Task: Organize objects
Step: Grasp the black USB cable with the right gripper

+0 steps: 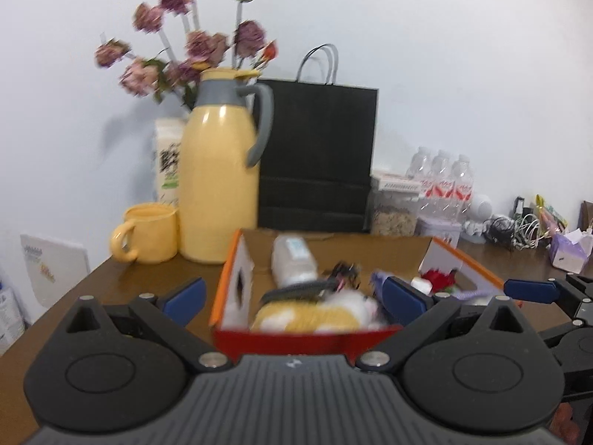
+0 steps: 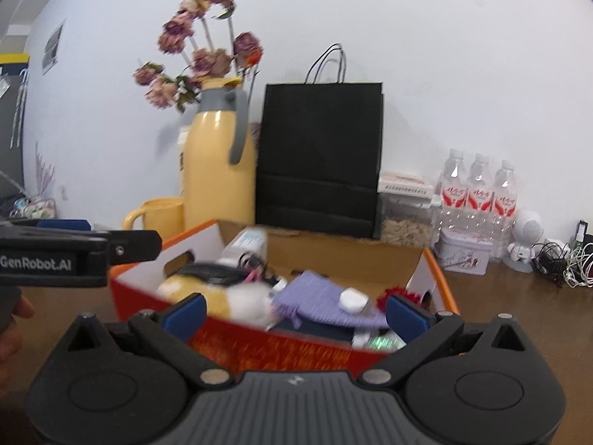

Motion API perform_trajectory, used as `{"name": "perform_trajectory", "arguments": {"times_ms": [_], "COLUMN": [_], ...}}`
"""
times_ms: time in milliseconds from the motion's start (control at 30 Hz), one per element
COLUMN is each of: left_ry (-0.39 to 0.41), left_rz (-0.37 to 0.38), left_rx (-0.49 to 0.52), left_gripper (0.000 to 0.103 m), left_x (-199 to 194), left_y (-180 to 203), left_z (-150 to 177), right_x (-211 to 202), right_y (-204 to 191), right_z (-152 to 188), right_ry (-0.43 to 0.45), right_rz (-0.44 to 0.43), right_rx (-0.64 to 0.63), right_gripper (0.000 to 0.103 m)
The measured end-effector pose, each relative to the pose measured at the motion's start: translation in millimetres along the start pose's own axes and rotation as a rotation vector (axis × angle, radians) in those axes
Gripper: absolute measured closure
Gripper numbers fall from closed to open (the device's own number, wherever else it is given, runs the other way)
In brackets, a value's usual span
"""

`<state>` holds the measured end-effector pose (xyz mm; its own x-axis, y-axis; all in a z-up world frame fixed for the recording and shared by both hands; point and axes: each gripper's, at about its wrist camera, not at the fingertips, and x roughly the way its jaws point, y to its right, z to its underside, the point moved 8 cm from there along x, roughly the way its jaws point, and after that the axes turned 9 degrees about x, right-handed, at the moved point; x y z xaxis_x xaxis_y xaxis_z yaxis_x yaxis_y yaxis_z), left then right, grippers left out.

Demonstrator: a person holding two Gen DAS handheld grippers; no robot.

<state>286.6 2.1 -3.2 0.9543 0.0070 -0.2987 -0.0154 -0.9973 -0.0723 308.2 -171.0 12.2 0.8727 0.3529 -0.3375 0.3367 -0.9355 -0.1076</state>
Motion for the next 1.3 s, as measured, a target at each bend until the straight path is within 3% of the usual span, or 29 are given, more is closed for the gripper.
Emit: {"name": "perform_trajectory", "arguments": {"times_ms": [433, 1167, 1300], "left_ry": [-0.203, -0.229, -0.229], "left_rz": [-0.014, -0.008, -0.008], "left_rx": [0.002, -0.002, -0.004], "left_gripper": [0.000, 0.000, 0.000], "left_x": [-7, -7, -7], "left_y": [-30, -30, -30], "left_z": [66, 71, 71], "right_x": [-2, 24, 29], "right_y": [-34, -38, -38], "right_z": [52, 71, 71], "right_ry": [-0.151, -0.290, -0.295], "right_rz": [-0.060, -0.027, -0.014], "right_rx": [-0.054, 0.023, 0.047], "right_gripper": [0.000, 0.000, 0.007]}}
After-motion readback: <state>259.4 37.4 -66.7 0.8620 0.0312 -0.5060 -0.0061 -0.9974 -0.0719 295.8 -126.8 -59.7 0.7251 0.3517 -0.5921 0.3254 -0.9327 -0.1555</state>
